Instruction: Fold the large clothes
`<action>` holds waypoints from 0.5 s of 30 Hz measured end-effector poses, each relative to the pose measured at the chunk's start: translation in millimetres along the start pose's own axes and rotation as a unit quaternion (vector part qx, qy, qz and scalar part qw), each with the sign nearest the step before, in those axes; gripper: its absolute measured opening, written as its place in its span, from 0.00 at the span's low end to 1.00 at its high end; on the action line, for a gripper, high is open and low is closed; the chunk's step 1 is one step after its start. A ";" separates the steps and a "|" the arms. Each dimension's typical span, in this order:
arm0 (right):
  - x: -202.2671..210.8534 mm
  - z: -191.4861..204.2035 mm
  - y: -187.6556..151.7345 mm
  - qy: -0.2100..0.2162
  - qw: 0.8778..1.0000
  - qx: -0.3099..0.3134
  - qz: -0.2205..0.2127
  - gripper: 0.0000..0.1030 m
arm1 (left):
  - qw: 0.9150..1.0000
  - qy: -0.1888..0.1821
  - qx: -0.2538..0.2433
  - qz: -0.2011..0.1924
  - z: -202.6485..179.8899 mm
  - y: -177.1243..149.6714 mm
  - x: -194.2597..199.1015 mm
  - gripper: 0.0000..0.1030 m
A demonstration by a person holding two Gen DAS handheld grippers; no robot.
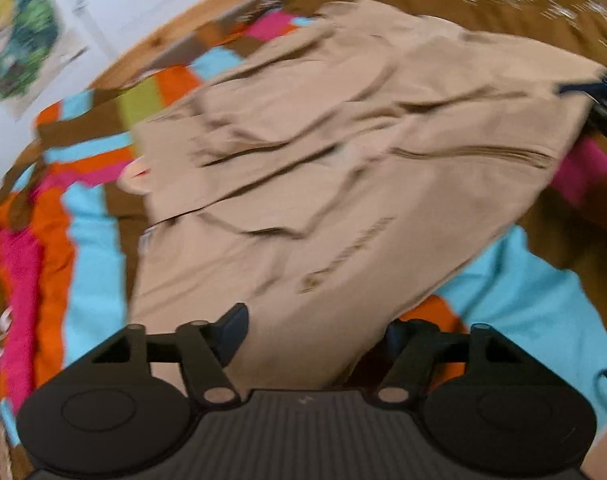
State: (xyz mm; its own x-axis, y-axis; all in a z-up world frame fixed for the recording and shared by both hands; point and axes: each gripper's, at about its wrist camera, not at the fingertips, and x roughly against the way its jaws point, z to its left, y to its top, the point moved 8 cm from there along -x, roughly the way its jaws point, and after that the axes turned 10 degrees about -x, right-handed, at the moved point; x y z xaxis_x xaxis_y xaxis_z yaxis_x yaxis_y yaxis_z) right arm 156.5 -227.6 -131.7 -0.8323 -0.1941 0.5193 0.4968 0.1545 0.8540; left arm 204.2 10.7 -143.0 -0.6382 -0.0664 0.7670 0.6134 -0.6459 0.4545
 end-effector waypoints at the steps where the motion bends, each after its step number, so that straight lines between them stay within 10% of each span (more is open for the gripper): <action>1: -0.3 -0.4 0.1 -0.001 1.000 -0.001 -0.001 0.17 | 1.000 -0.001 0.017 -0.002 8.1 -0.9 2.7 0.66; 5: 0.2 1.4 -1.0 -0.002 1.000 0.006 0.001 0.18 | 0.998 0.010 0.063 -0.004 32.8 -4.9 9.8 0.48; 7: -2.1 3.1 -3.6 -0.004 1.000 0.021 0.012 0.20 | 0.997 0.006 0.078 -0.005 37.3 -6.8 11.5 0.19; 15: -16.2 -5.1 -43.9 -0.088 0.972 0.196 0.096 0.38 | 0.995 0.023 0.091 -0.020 43.0 -4.7 14.5 0.11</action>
State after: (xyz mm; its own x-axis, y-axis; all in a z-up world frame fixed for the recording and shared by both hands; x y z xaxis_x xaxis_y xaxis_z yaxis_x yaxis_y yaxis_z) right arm 149.5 -236.2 -177.4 -0.7801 0.0389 0.6244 0.5439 0.5355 0.6461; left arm 212.0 45.5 -114.5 -0.6814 -0.0812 0.7274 0.6590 -0.5004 0.5615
